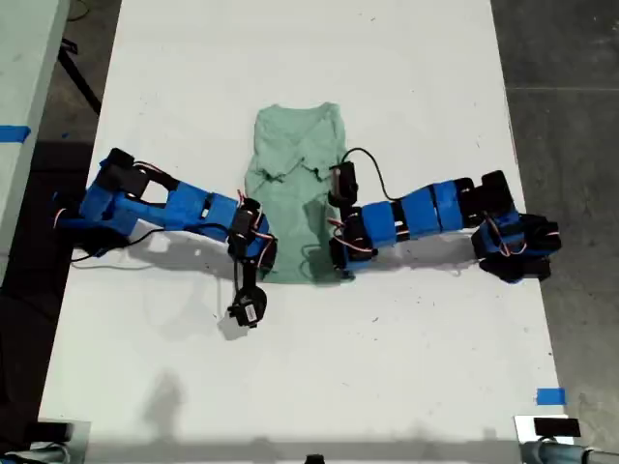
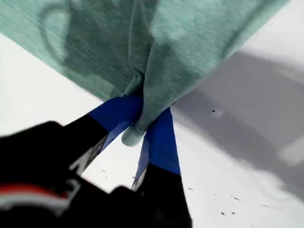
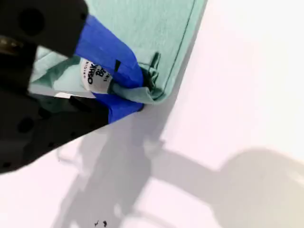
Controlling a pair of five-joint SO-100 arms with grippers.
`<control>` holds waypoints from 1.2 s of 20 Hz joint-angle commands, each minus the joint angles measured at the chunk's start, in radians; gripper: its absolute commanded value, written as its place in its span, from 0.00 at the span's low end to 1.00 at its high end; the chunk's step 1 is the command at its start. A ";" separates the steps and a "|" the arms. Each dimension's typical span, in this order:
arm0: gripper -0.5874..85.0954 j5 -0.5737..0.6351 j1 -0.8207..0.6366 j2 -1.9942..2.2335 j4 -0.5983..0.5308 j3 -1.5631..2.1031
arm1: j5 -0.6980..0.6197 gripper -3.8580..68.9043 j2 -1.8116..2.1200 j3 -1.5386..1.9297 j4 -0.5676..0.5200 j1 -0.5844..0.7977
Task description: Fold t-shirt
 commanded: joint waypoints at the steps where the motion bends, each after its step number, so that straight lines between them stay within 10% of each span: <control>1: 0.01 -0.009 0.057 0.084 0.040 -0.018 | 0.006 0.04 0.100 -0.028 0.051 -0.038; 12: 0.01 -0.046 0.207 0.388 0.063 -0.044 | 0.012 0.04 0.308 -0.069 0.008 -0.084; 24: 0.01 0.255 -0.405 0.468 0.127 -0.009 | -0.483 0.04 0.224 -0.202 -0.199 0.482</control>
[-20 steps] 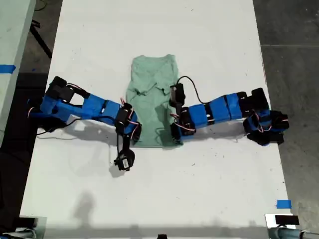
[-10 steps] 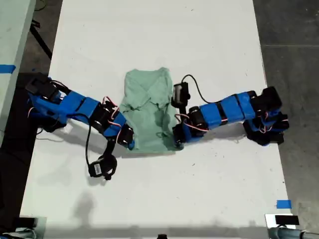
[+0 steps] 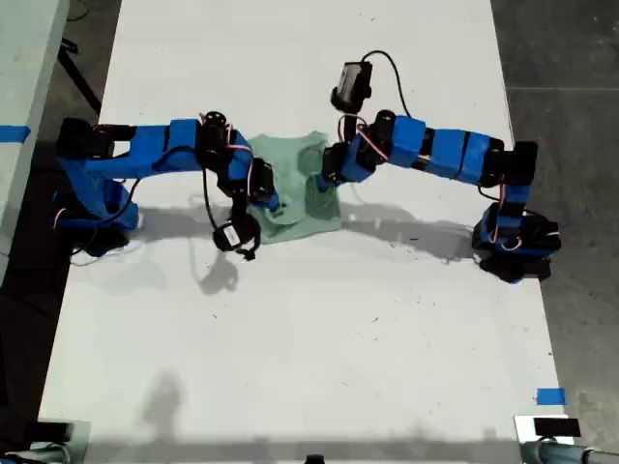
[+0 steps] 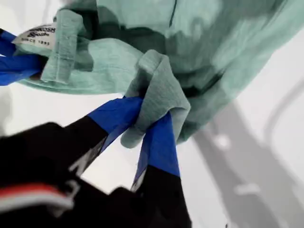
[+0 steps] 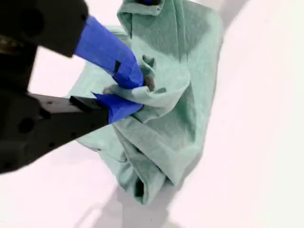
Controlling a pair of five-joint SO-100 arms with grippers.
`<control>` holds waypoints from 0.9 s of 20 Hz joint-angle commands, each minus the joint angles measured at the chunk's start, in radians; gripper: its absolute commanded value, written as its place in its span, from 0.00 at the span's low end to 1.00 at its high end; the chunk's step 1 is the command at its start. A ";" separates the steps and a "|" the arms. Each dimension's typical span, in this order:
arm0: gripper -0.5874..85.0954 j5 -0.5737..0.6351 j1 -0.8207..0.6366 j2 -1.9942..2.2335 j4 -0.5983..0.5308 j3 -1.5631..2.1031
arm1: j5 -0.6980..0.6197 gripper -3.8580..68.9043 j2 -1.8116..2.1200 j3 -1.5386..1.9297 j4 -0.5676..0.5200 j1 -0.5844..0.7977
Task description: Fold t-shirt
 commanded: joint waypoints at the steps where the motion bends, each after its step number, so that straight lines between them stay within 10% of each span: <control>1: 0.01 0.061 -0.149 0.058 0.009 -0.009 | -0.078 0.04 -0.044 -0.127 -0.071 0.077; 11: 0.14 0.195 -0.400 0.078 -0.020 0.041 | -0.140 0.04 -0.219 -0.279 -0.094 0.215; 13: 0.37 0.252 -0.437 0.187 -0.035 0.052 | -0.163 0.61 -0.158 -0.298 -0.063 0.267; 18: 0.39 0.259 -0.575 0.534 -0.058 0.279 | -0.213 0.54 0.063 -0.232 0.074 0.388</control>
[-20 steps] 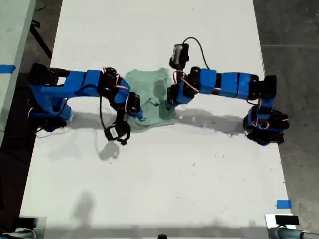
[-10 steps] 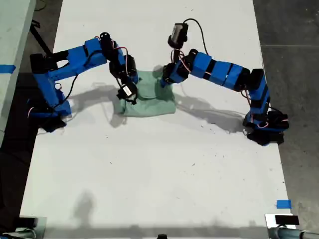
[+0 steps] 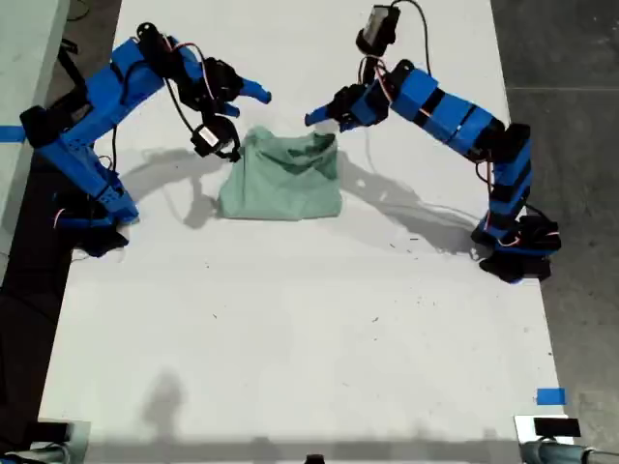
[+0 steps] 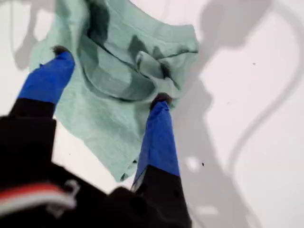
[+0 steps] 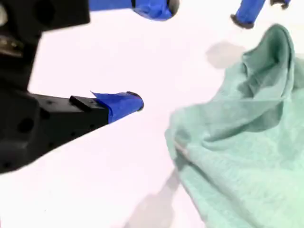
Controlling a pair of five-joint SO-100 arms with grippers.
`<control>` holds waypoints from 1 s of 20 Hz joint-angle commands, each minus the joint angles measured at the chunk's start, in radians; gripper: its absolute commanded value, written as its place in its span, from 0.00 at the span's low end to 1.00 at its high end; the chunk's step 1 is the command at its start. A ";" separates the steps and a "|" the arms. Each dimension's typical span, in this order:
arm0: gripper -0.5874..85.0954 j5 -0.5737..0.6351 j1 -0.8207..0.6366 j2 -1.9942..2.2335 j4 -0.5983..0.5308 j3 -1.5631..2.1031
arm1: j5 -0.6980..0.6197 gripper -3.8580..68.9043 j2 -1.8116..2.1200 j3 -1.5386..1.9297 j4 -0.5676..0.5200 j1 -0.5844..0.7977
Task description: Fold t-shirt
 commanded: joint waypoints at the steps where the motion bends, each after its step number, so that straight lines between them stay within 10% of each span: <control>1: 0.39 0.006 -0.055 0.281 -0.061 0.176 | -0.028 0.52 0.224 0.012 0.063 0.061; 7: 0.35 -0.034 -0.005 0.828 -0.206 0.742 | -0.032 0.45 0.747 0.557 0.074 0.126; 9: 0.30 -0.077 0.063 1.032 -0.244 0.946 | 0.014 0.25 0.957 0.827 0.061 0.100; 13: 0.01 -0.137 0.163 1.513 -0.252 1.304 | 0.181 0.06 1.261 1.279 0.026 -0.064; 20: 0.01 -0.278 0.275 1.759 -0.149 1.592 | 0.291 0.04 1.043 1.266 -0.365 -0.403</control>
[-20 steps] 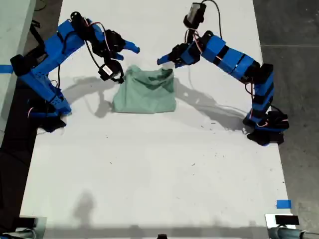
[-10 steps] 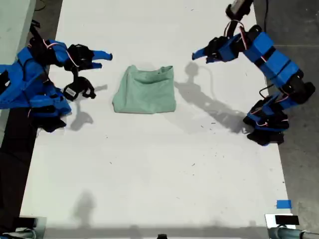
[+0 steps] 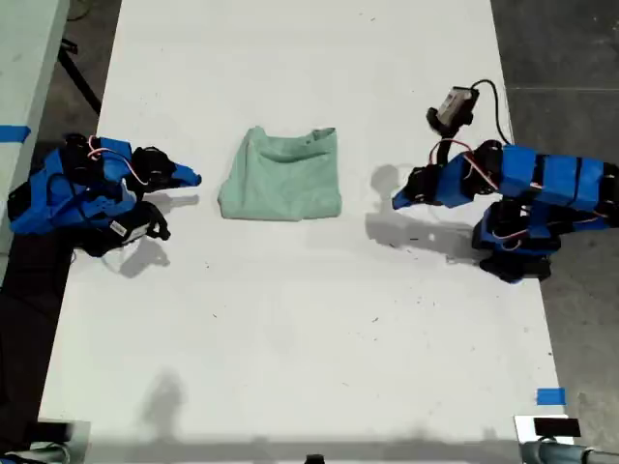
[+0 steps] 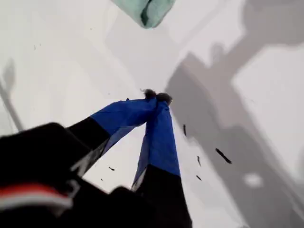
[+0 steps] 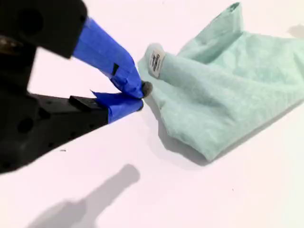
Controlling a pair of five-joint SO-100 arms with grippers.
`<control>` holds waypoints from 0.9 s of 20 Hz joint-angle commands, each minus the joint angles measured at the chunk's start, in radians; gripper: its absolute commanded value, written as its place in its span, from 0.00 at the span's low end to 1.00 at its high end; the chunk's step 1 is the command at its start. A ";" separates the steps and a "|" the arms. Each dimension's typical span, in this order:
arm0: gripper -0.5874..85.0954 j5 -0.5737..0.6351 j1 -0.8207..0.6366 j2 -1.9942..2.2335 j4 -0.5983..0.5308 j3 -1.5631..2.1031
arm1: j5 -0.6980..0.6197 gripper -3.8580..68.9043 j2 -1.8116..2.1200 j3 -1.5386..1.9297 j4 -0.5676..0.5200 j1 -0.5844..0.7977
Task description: Fold t-shirt
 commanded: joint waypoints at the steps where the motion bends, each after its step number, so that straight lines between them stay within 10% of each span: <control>1: 0.01 -0.018 0.025 0.018 -0.014 0.037 | -0.060 0.04 -0.331 -0.334 -0.117 -0.044; 9: 0.02 -0.104 0.083 0.017 0.000 0.115 | -0.236 0.04 -1.290 -1.387 0.017 -0.035; 18: 0.09 -0.106 0.089 0.017 0.069 0.118 | -0.377 0.04 -1.477 -1.566 -0.086 0.305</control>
